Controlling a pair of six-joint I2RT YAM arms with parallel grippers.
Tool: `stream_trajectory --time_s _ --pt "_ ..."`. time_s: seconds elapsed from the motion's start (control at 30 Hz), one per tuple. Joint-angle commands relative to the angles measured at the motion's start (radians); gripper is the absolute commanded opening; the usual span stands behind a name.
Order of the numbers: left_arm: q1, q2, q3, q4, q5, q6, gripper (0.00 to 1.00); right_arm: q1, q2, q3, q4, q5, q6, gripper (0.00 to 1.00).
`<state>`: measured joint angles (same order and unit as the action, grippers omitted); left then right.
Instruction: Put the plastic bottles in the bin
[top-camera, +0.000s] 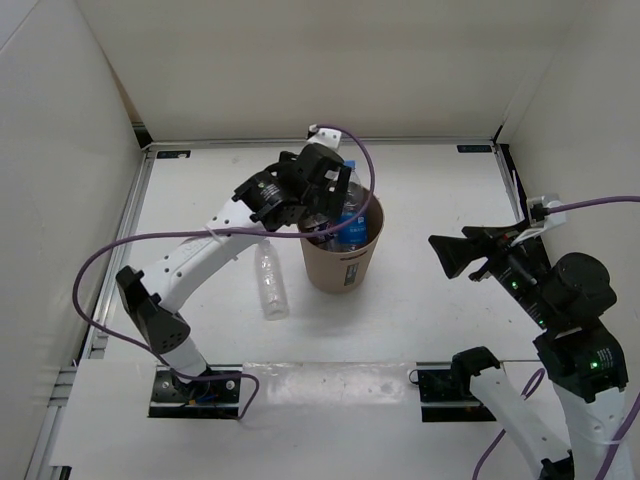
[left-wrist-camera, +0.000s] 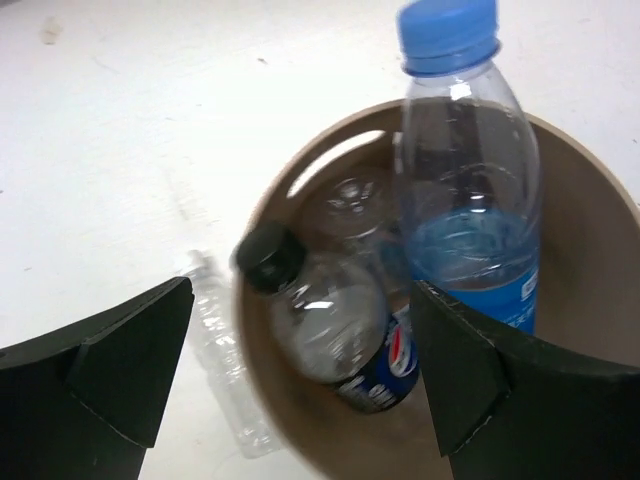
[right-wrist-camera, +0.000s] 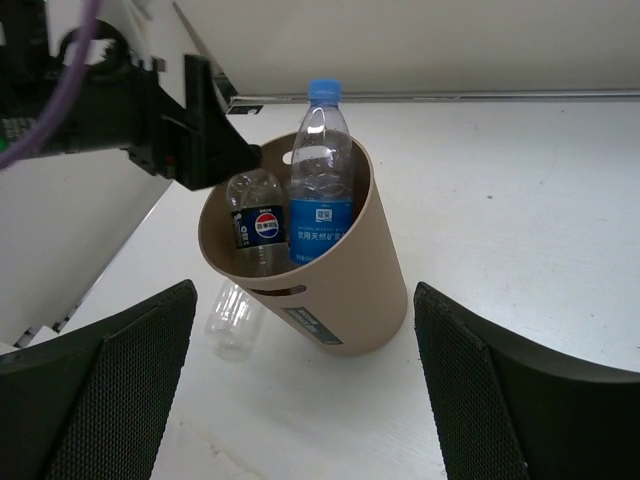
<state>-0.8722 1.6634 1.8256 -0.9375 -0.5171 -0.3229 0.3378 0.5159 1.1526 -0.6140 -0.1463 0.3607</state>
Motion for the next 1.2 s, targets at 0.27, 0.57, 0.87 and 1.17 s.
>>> stream_trajectory --time_s 0.27,0.57,0.87,1.17 --pt "0.018 -0.427 -0.210 -0.021 -0.398 -0.027 1.00 0.015 -0.017 0.032 0.003 0.044 -0.025 0.90" --pt "0.266 -0.515 -0.575 0.034 0.081 -0.252 1.00 0.015 -0.013 0.002 0.030 0.011 -0.005 0.90" --pt "0.282 -0.347 -0.670 0.138 0.273 -0.295 1.00 0.007 -0.016 0.012 0.013 0.010 -0.011 0.90" --pt "0.308 -0.220 -0.775 0.285 0.388 -0.318 1.00 0.013 -0.014 0.004 0.008 0.014 -0.016 0.90"
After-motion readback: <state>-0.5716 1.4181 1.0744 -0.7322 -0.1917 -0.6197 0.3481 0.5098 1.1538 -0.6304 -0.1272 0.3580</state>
